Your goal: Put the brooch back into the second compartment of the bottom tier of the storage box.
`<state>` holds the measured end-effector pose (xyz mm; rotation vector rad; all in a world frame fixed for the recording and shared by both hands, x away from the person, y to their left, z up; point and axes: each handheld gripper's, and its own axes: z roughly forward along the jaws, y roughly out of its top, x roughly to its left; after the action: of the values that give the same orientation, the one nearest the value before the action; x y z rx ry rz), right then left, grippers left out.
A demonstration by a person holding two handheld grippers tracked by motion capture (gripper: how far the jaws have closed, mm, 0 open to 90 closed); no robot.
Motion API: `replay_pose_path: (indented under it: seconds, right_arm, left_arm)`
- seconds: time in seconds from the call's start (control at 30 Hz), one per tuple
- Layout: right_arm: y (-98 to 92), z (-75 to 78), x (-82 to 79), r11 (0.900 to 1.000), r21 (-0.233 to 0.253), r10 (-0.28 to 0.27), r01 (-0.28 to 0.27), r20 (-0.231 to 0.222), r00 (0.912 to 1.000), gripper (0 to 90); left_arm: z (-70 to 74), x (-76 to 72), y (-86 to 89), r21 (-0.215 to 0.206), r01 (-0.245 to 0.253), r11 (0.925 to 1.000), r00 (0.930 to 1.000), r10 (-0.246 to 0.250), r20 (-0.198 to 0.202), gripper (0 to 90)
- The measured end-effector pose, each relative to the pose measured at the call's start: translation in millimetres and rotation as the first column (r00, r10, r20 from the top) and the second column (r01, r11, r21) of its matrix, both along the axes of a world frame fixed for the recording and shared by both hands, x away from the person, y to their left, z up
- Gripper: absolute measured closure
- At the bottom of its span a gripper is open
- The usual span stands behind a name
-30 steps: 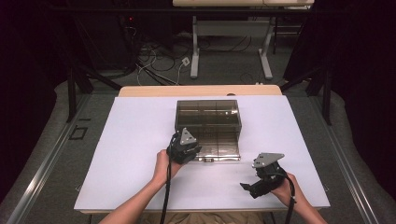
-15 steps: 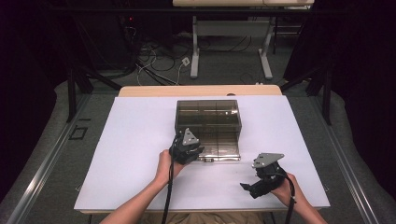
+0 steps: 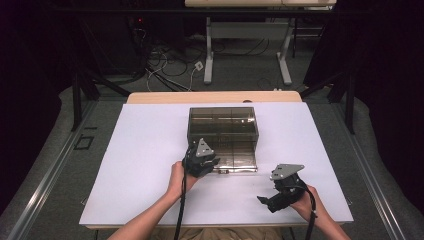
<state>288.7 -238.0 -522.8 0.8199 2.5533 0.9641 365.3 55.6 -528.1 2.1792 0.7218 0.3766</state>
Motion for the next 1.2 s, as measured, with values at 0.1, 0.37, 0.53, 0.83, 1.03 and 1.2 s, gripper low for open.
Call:
replay_pose_path:
  seconds: [0.1,0.37,0.53,0.83,1.03,1.2]
  right_arm:
    - [-0.1,0.3,-0.2,1.000,-0.004,0.000,0.000,-0.008,1.0000,0.6]
    - [0.3,0.2,-0.6,1.000,-0.007,-0.002,0.002,-0.007,1.0000,0.6]
    - [0.3,0.0,-0.5,1.000,-0.008,-0.001,0.001,-0.008,1.0000,0.6]
    - [0.2,0.4,-0.8,1.000,-0.011,0.005,-0.005,-0.010,0.9999,0.6]
    - [0.3,0.6,-1.2,1.000,-0.011,0.004,-0.004,-0.011,0.9999,0.6]
    - [0.2,0.9,-1.7,1.000,-0.008,0.006,-0.006,-0.012,0.9999,0.6]
  left_arm:
    - [-0.3,0.0,-0.1,0.000,0.004,1.0000,1.0000,-0.004,-0.001,74.6]
    - [-2.6,0.9,0.1,0.005,0.008,1.0000,1.0000,-0.008,-0.004,74.5]
    - [-4.2,0.6,-0.9,-0.004,0.009,0.9999,0.9999,-0.009,-0.013,74.4]
    - [-3.9,1.7,2.1,-0.018,0.009,0.9998,0.9998,-0.009,-0.019,61.1]
    - [-1.1,0.7,6.5,-0.006,0.011,0.9999,0.9997,-0.011,-0.020,45.1]
    - [1.5,-1.7,16.2,-0.014,-0.009,0.9999,0.9994,0.008,-0.033,30.7]
